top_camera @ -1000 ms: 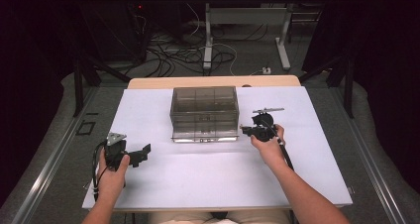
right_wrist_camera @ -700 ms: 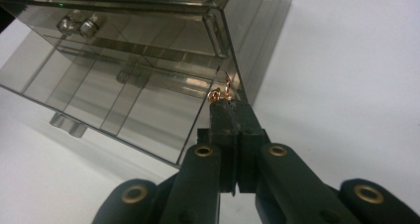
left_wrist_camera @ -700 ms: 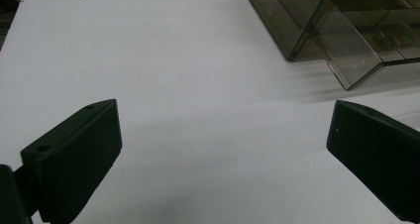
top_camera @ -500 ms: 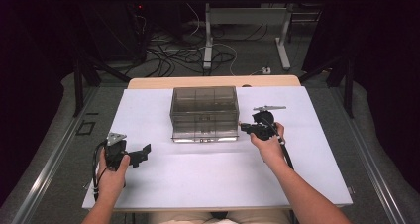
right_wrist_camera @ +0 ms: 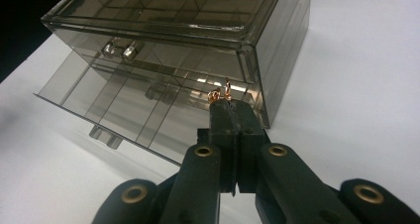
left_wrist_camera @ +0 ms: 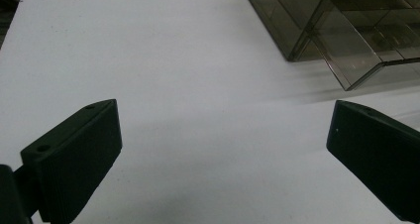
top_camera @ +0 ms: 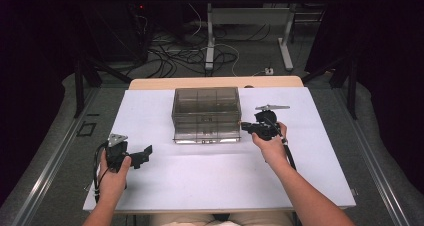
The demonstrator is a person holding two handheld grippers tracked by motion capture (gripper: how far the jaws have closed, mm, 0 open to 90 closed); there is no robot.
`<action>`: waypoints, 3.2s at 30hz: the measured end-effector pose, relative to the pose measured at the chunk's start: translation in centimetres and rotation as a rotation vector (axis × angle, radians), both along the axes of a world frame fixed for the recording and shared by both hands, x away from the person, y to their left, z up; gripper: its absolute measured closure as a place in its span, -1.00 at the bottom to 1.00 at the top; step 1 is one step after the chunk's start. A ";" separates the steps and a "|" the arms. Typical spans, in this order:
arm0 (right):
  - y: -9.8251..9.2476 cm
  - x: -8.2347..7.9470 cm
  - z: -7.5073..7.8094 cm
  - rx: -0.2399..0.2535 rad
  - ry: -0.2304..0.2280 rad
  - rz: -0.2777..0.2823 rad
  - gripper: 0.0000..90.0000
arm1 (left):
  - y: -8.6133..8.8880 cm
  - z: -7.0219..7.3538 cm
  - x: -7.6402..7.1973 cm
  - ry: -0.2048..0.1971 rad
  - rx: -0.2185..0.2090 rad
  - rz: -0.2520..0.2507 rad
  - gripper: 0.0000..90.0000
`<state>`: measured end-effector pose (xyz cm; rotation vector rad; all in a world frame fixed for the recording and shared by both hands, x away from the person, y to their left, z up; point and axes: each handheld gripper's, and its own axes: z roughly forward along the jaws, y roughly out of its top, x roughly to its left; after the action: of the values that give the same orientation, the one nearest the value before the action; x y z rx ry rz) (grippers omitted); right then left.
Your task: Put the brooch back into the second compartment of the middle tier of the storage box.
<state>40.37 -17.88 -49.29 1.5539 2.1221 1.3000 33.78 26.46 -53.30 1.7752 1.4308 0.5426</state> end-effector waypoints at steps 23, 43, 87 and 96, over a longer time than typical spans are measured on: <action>2.4 -0.2 1.5 0.014 -0.044 0.062 1.00 | 0.0 0.0 0.0 0.000 -0.001 0.000 -0.98; 4.5 0.1 2.1 0.026 -0.045 0.086 1.00 | -0.1 0.0 0.1 0.000 0.000 0.001 -0.98; 9.2 1.2 0.4 -0.044 0.029 0.170 0.99 | 0.0 0.0 0.1 0.000 0.000 -0.004 -0.98; 9.9 1.2 -0.1 -0.054 0.053 0.182 0.99 | 0.0 0.0 0.1 -0.005 -0.003 0.001 -0.98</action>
<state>41.53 -8.03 -49.37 1.4173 2.3593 1.2568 33.90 26.45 -53.31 1.7701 1.4285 0.5449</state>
